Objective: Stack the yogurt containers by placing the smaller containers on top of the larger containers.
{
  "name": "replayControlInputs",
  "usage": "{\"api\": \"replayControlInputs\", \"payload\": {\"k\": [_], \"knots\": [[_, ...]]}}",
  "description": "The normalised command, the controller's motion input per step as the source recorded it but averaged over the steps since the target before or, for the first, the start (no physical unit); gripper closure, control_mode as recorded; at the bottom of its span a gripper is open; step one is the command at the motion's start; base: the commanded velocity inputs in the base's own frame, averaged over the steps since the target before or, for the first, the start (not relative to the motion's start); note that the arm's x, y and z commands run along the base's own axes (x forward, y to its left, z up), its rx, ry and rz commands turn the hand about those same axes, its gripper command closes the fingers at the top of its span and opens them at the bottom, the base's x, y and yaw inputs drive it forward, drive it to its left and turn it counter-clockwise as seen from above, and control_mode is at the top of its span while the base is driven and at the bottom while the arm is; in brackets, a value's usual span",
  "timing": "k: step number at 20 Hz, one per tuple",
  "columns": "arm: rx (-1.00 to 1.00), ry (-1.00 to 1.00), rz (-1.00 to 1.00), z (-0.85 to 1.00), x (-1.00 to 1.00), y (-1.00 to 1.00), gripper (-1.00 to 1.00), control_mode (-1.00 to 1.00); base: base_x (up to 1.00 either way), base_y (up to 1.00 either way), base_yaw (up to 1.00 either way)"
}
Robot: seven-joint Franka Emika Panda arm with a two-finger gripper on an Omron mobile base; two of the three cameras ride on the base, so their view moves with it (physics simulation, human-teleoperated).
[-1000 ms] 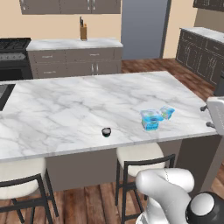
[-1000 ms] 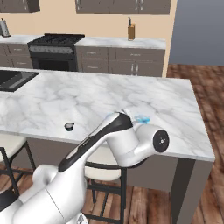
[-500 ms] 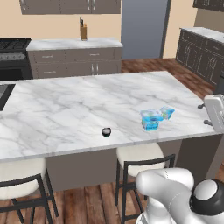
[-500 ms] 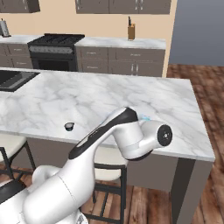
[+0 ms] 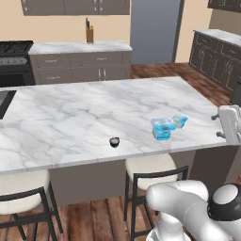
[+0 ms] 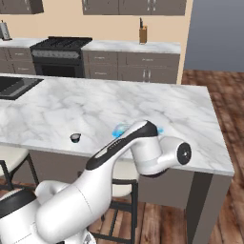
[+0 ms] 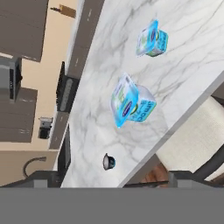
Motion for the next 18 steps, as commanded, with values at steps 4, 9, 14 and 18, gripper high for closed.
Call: {"api": "replayControlInputs", "payload": {"k": [4,9,14,18], "knots": [[0.08,0.0,0.0,-0.21,0.01,0.0,-1.0,-1.0,0.0,0.0,0.0],[0.08,0.0,0.0,-0.14,0.0,0.0,-1.0,-1.0,0.0,0.0,0.0],[0.07,0.02,0.04,0.0,0.0,-0.04,-1.0,-1.0,0.0,0.0,0.0],[0.06,0.02,0.06,0.0,0.02,-0.01,-1.0,-1.0,0.0,0.0,0.0]]}}
